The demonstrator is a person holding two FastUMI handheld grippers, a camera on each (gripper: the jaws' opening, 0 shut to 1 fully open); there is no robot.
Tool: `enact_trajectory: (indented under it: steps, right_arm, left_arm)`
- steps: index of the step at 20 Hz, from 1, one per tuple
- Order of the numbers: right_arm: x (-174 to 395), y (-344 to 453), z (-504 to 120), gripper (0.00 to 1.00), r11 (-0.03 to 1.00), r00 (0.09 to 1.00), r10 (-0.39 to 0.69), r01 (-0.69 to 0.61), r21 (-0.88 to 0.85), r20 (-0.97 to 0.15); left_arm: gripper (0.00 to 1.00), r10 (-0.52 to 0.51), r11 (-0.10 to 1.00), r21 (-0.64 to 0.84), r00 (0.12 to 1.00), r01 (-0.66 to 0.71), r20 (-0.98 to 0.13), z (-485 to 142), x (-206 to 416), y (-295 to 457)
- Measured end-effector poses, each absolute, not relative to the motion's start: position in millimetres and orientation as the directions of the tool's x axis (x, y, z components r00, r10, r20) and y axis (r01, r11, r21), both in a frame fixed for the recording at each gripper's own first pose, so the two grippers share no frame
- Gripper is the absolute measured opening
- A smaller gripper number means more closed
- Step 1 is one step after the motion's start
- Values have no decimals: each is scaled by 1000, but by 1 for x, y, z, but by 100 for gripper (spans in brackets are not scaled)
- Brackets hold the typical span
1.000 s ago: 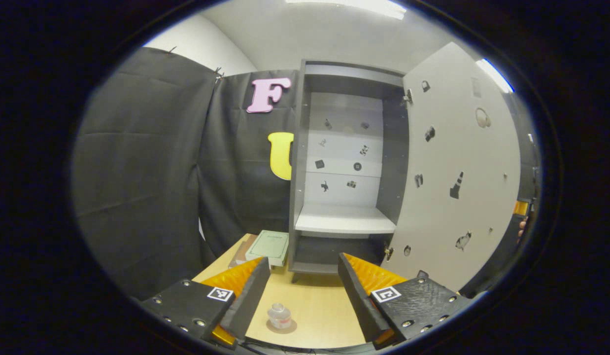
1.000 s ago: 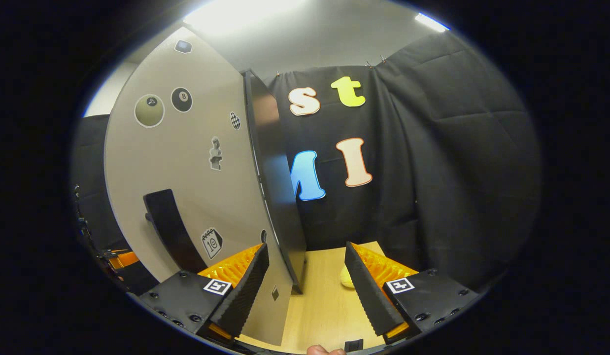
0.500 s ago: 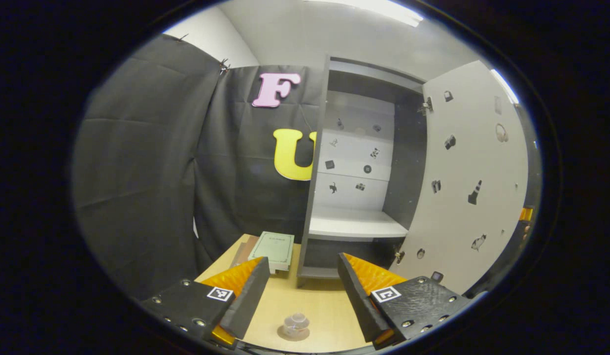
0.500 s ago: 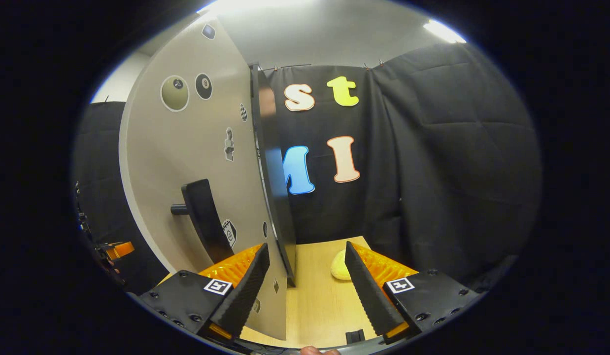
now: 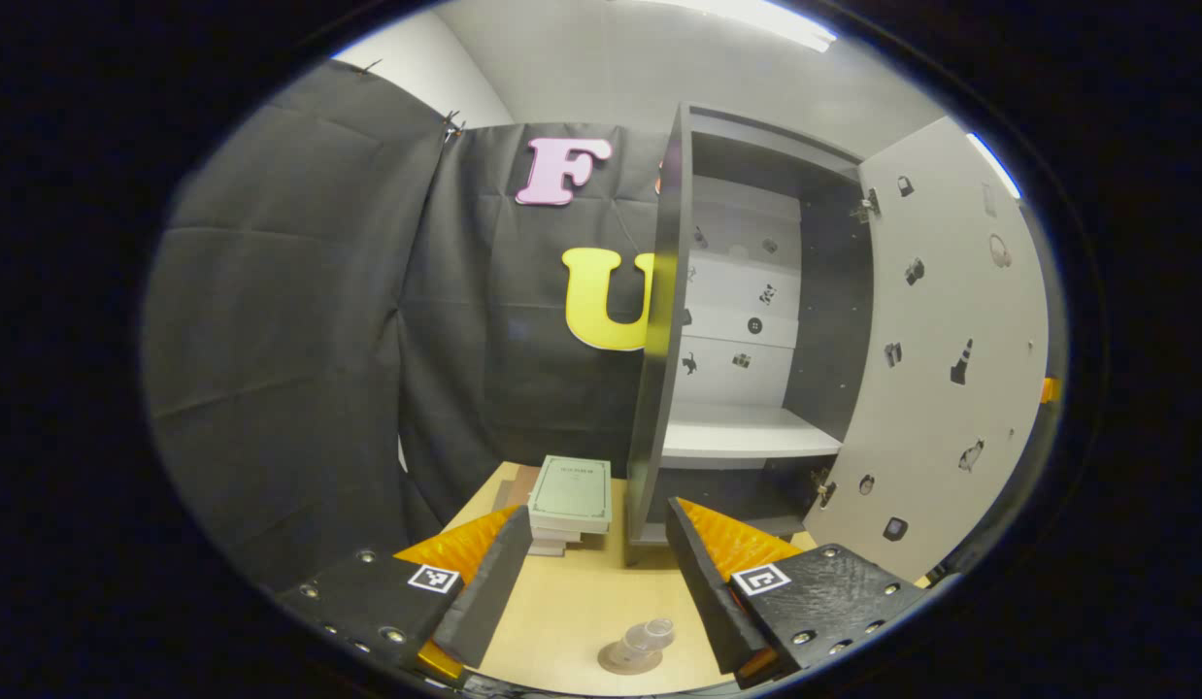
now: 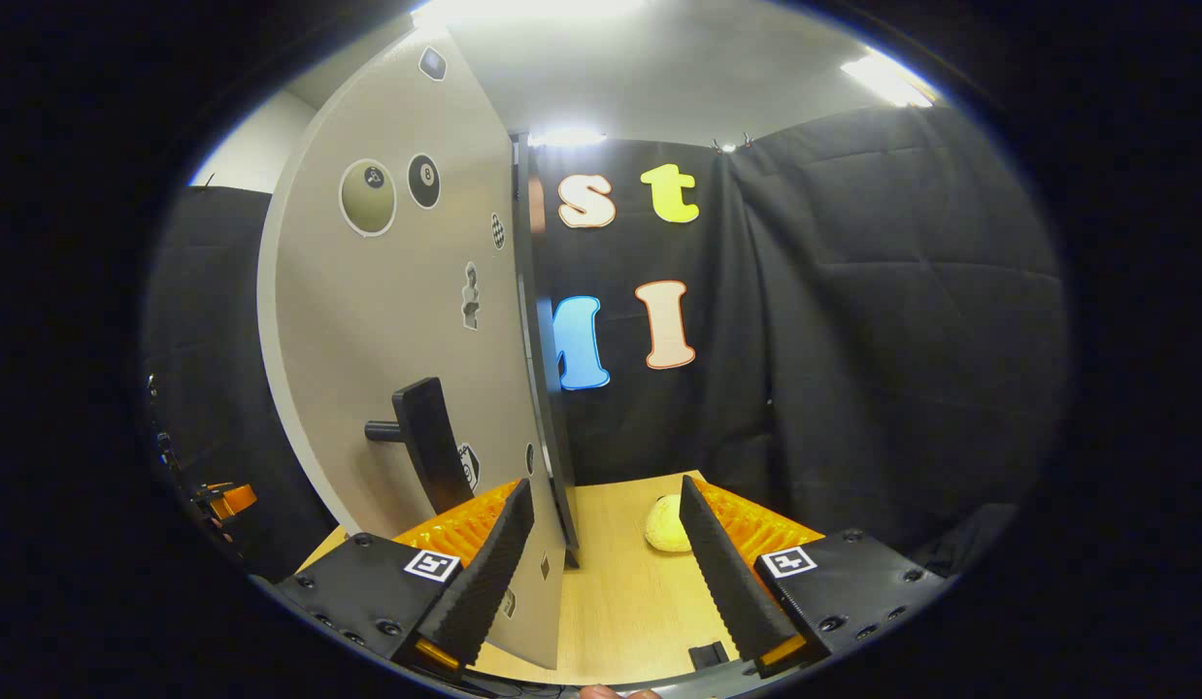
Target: Open the cabinet door with the right hand, grasp the bottle in the cabinet with the left hand and place it on the coaster, then close the cabinet door with the right hand.
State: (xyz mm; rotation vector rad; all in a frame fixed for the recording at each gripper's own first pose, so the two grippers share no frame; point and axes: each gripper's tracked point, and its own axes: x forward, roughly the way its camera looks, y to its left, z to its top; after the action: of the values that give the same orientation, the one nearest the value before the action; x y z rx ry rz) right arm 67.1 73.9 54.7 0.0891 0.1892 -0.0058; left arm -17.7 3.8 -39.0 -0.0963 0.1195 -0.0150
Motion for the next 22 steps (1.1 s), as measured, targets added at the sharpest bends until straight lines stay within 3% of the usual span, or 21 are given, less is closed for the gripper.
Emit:
enact_trajectory:
  steps: [12,14,17,22]
  right_arm:
    - [73,171,51,97,987,983,93,-70,142,-160]
    - [78,188,50,97,985,981,114,-91,146,-158]
    - [84,210,51,97,983,979,139,-119,140,-146]
    - [99,259,48,97,971,969,207,-186,150,-134]
  left_arm:
    - [86,-57,994,-96,992,46,-113,-52,-13,49]
    - [82,-61,995,-85,991,51,-116,-52,-13,53]
    - [86,-72,995,-77,990,63,-119,-55,-11,65]
    - [83,-81,995,-62,990,74,-115,-57,-6,86]
